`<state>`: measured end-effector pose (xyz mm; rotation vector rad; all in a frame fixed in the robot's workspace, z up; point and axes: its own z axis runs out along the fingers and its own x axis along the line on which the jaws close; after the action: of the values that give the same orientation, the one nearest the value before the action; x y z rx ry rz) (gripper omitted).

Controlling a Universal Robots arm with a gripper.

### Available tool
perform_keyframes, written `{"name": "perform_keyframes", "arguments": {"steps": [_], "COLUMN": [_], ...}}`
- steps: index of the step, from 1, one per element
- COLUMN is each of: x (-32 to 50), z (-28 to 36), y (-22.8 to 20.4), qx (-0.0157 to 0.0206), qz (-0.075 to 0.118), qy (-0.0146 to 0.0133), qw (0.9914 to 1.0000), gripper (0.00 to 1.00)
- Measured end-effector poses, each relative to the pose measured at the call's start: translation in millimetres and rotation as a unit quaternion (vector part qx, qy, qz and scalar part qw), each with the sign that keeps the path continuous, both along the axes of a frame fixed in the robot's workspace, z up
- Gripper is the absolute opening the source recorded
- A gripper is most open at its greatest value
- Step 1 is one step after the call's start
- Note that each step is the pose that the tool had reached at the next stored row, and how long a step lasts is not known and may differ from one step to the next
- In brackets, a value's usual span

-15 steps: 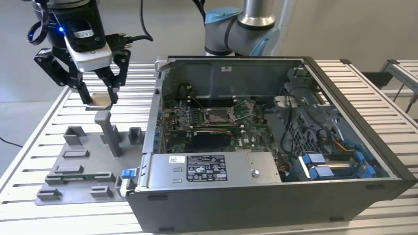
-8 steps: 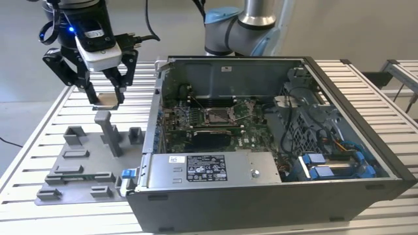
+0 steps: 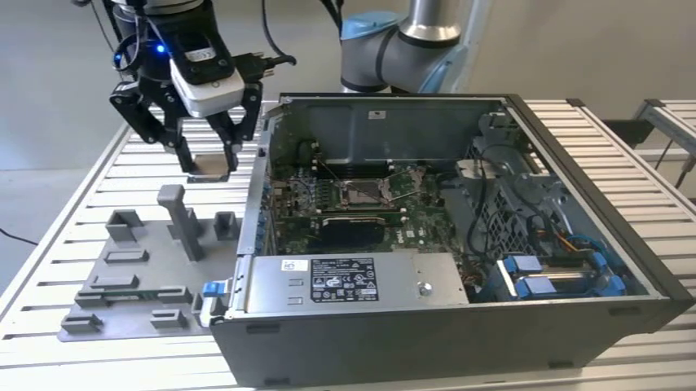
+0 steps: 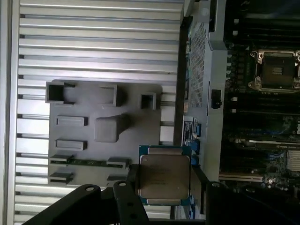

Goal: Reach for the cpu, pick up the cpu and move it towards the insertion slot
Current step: 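Pick up the cpu and move it towards the insertion slot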

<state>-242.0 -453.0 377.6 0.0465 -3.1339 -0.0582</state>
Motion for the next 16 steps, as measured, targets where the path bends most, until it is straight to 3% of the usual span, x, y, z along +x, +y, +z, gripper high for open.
{"name": "perform_keyframes", "arguments": {"steps": [16], "x": [64.5], "z": [-0.1], "y": [0.0], "qx": [0.0], "qz": [0.0], "qy": [-0.0001], "qw": [1.0], "gripper": [0.0]}}
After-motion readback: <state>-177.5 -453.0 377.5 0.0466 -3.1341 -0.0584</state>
